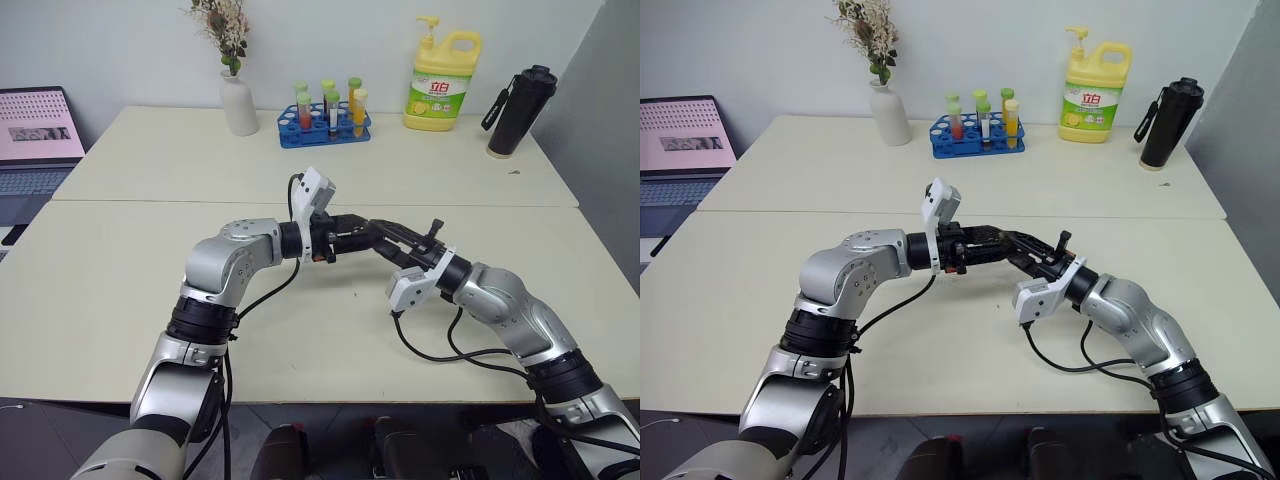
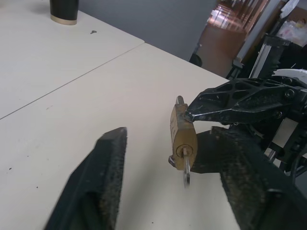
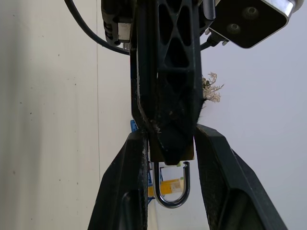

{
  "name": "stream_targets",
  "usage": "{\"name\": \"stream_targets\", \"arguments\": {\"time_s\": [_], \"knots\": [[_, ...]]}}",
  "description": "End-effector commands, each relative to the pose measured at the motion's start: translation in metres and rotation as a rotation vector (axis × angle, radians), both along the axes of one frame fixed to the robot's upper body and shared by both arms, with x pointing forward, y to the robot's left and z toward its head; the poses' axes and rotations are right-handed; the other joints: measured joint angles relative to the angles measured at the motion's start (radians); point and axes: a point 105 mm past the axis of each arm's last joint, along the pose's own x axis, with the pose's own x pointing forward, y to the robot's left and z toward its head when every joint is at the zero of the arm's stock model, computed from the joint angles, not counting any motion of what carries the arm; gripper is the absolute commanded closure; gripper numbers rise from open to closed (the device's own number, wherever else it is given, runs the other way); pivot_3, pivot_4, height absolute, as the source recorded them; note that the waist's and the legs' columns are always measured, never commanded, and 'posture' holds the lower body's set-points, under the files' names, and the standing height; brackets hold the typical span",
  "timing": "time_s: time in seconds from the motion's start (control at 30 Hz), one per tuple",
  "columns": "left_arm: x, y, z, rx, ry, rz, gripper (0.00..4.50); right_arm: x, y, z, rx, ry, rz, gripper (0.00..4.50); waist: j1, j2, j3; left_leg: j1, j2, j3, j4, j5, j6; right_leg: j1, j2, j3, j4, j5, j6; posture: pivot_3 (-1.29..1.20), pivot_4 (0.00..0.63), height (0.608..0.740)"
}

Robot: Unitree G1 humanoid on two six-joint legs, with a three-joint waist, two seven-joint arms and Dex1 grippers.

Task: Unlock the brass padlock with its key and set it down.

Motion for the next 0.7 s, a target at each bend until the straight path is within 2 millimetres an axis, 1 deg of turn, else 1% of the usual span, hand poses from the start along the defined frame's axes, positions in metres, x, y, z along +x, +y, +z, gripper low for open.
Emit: {"name": "stream_targets", "arguments": {"time_s": [0.03, 0.17, 0.2, 0.3, 0.37, 0.43, 0.5, 0.57, 0.63, 0.7], "knots": [[0.000, -0.001, 0.014, -0.012, -0.051, -0.014, 2.95, -0.006, 0.002, 0.015, 0.031, -0.051, 0.021, 3.51, 0.000, 0.000, 0.000, 0.000, 0.000, 0.000, 0.000, 0.000, 0.000, 0.000, 0.000, 0.000, 0.000, 0.000, 0.000, 0.00, 0.150, 0.740], [0.002, -0.001, 0.015, -0.015, -0.055, -0.008, 4.26, -0.007, 0.002, 0.015, 0.027, -0.053, 0.023, 3.51, 0.000, 0.000, 0.000, 0.000, 0.000, 0.000, 0.000, 0.000, 0.000, 0.000, 0.000, 0.000, 0.000, 0.000, 0.000, 0.00, 0.150, 0.740], [0.003, -0.001, 0.015, -0.015, -0.056, -0.007, 4.35, -0.007, 0.003, 0.015, 0.025, -0.056, 0.024, 3.51, 0.000, 0.000, 0.000, 0.000, 0.000, 0.000, 0.000, 0.000, 0.000, 0.000, 0.000, 0.000, 0.000, 0.000, 0.000, 0.00, 0.150, 0.740], [0.003, -0.001, 0.014, -0.012, -0.060, -0.009, 4.35, -0.007, 0.002, 0.014, 0.034, -0.040, 0.025, 3.51, 0.000, 0.000, 0.000, 0.000, 0.000, 0.000, 0.000, 0.000, 0.000, 0.000, 0.000, 0.000, 0.000, 0.000, 0.000, 0.00, 0.150, 0.740], [0.002, -0.002, 0.013, -0.008, -0.064, -0.014, 4.35, -0.008, 0.002, 0.007, 0.037, 0.025, 0.028, 3.51, 0.000, 0.000, 0.000, 0.000, 0.000, 0.000, 0.000, 0.000, 0.000, 0.000, 0.000, 0.000, 0.000, 0.000, 0.000, 0.00, 0.150, 0.740], [0.001, -0.002, 0.011, -0.005, -0.065, -0.018, 4.35, -0.010, 0.001, 0.006, 0.063, 0.069, 0.036, 3.51, 0.000, 0.000, 0.000, 0.000, 0.000, 0.000, 0.000, 0.000, 0.000, 0.000, 0.000, 0.000, 0.000, 0.000, 0.000, 0.00, 0.150, 0.740], [0.001, -0.001, 0.011, -0.001, -0.074, -0.023, 4.35, -0.008, -0.005, 0.006, 0.086, 0.098, -0.001, 2.76, 0.000, 0.000, 0.000, 0.000, 0.000, 0.000, 0.000, 0.000, 0.000, 0.000, 0.000, 0.000, 0.000, 0.000, 0.000, 0.00, 0.150, 0.740], [0.001, 0.000, 0.010, -0.001, -0.083, -0.022, 4.35, -0.007, -0.010, 0.005, 0.087, 0.122, -0.029, 2.12, 0.000, 0.000, 0.000, 0.000, 0.000, 0.000, 0.000, 0.000, 0.000, 0.000, 0.000, 0.000, 0.000, 0.000, 0.000, 0.00, 0.150, 0.740], [0.003, 0.004, 0.009, 0.003, -0.086, -0.021, 4.35, -0.012, -0.019, 0.004, 0.118, 0.196, -0.046, 1.42, 0.001, 0.000, 0.000, 0.000, 0.000, 0.000, 0.000, 0.000, 0.000, 0.000, 0.000, 0.000, 0.000, 0.000, 0.000, 0.00, 0.150, 0.740], [0.003, 0.006, 0.008, 0.006, -0.088, -0.024, 4.35, -0.017, -0.023, 0.002, 0.128, 0.253, -0.048, 0.63, 0.001, 0.000, 0.000, 0.000, 0.000, 0.000, 0.000, 0.000, 0.000, 0.000, 0.000, 0.000, 0.000, 0.000, 0.000, 0.00, 0.150, 0.740]]}}
